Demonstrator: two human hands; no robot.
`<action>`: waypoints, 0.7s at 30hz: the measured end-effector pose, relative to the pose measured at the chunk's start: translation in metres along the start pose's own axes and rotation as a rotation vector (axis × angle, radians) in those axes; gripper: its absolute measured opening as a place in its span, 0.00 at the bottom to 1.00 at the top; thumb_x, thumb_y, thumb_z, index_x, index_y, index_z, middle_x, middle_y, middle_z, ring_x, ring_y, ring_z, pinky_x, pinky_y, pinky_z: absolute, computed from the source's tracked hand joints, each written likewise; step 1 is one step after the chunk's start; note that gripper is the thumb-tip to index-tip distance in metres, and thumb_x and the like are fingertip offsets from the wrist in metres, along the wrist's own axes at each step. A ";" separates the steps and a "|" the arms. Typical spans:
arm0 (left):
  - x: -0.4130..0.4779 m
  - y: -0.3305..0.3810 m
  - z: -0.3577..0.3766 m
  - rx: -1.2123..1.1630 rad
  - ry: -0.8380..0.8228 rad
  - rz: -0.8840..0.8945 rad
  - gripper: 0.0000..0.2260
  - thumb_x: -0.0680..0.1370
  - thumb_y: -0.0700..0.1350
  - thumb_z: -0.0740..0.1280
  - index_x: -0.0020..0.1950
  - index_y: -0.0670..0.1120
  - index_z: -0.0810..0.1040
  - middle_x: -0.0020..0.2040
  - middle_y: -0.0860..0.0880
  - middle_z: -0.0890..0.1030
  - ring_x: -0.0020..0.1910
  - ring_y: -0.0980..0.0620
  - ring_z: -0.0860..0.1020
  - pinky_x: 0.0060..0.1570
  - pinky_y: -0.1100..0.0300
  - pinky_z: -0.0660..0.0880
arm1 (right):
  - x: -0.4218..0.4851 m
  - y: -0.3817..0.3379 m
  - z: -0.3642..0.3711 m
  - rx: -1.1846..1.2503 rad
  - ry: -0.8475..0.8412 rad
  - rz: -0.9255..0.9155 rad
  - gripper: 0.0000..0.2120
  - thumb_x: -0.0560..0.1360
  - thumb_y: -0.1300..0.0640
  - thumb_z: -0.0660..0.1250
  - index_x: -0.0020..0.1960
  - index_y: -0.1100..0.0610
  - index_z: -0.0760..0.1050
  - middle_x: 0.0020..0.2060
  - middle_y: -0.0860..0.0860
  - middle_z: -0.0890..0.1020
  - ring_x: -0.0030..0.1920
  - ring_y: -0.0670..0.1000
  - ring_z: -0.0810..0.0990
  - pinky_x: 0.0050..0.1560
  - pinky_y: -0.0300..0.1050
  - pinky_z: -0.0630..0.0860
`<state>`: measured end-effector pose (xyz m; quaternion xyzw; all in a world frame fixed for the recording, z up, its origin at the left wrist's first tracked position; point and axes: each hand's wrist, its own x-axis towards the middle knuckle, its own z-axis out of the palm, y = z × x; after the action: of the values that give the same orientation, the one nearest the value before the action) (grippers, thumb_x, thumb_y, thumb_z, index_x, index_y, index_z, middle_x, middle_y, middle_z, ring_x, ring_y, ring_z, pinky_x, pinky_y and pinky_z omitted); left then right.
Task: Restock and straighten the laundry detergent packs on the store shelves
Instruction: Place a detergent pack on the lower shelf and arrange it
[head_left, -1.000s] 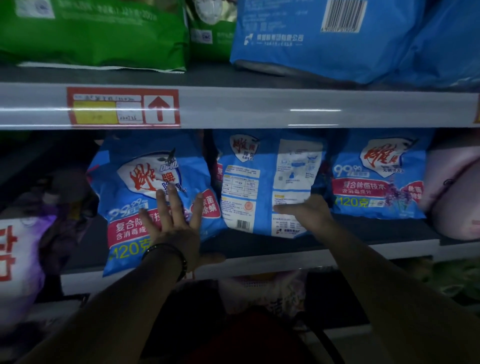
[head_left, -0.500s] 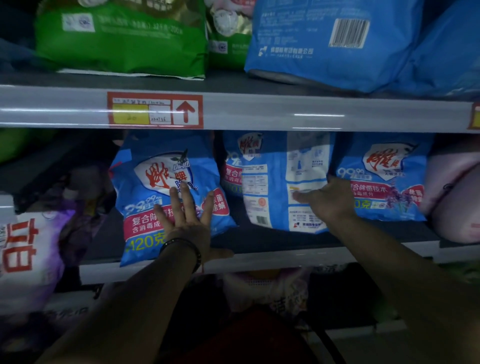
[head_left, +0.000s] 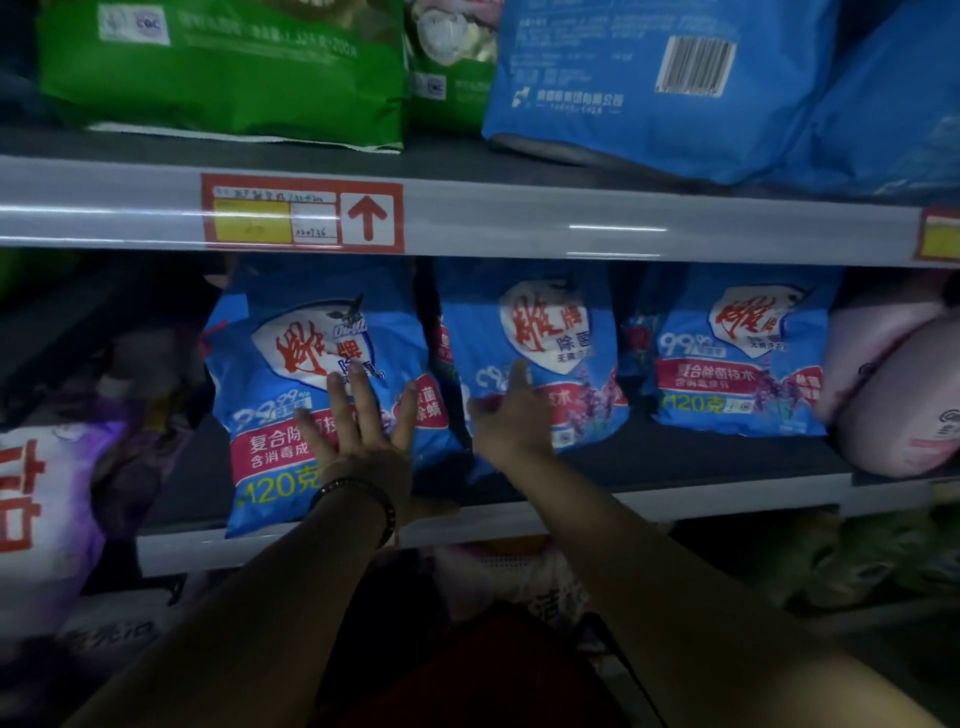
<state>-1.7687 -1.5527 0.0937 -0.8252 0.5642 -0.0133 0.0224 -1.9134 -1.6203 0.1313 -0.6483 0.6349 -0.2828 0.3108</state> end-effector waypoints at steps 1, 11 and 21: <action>0.000 0.000 0.000 0.002 0.000 0.001 0.63 0.75 0.49 0.74 0.73 0.51 0.15 0.71 0.27 0.19 0.72 0.21 0.24 0.67 0.16 0.37 | 0.003 0.000 0.004 0.033 -0.041 -0.001 0.43 0.80 0.48 0.71 0.86 0.51 0.50 0.73 0.62 0.71 0.70 0.63 0.75 0.68 0.58 0.78; -0.004 0.000 -0.008 -0.048 0.015 0.070 0.70 0.54 0.89 0.52 0.75 0.51 0.17 0.74 0.28 0.21 0.76 0.22 0.27 0.70 0.17 0.41 | -0.003 0.082 -0.043 -0.301 0.316 -0.046 0.65 0.66 0.25 0.74 0.86 0.55 0.42 0.78 0.71 0.57 0.78 0.73 0.61 0.75 0.72 0.63; 0.011 -0.001 0.018 -0.031 0.118 0.013 0.64 0.73 0.63 0.74 0.74 0.51 0.16 0.75 0.27 0.23 0.75 0.21 0.26 0.65 0.15 0.36 | 0.050 0.038 -0.006 -0.345 0.055 0.207 0.64 0.74 0.22 0.61 0.78 0.53 0.17 0.76 0.73 0.26 0.80 0.74 0.32 0.79 0.71 0.36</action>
<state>-1.7634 -1.5621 0.0762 -0.8197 0.5699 -0.0533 -0.0236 -1.9411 -1.6704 0.1053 -0.6153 0.7453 -0.1541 0.2052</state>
